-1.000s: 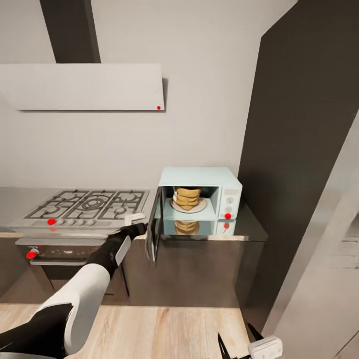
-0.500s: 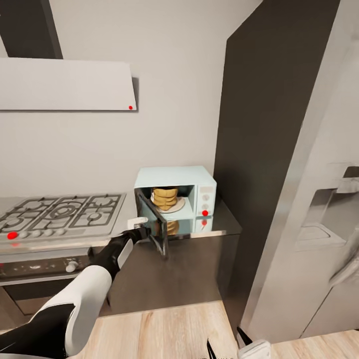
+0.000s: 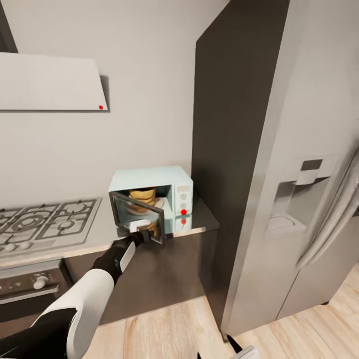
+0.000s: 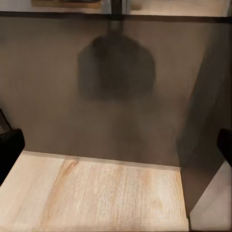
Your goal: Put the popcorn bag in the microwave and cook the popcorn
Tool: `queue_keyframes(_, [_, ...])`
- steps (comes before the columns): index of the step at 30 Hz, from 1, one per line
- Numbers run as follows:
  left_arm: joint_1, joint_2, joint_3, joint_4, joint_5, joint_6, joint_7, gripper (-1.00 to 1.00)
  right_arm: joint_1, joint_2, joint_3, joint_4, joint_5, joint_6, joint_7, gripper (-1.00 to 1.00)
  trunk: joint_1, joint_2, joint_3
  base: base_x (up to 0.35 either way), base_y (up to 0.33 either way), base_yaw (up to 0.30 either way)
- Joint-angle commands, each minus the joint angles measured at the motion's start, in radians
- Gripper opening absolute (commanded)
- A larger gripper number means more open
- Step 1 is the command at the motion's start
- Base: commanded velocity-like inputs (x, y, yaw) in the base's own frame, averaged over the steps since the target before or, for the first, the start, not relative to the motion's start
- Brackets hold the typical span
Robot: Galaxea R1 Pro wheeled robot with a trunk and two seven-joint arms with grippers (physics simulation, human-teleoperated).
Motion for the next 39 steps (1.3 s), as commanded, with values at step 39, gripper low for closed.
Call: queue_keyframes(39, [-0.001, -0.005, 0.004, -0.093, 0.006, 0.012, -0.005, 1.00, 0.000, -0.002, 0.036, 0.015, 0.008, 0.000, 0.007, 1.00, 0.000, -0.001, -0.002, 0.097, -0.010, -0.006])
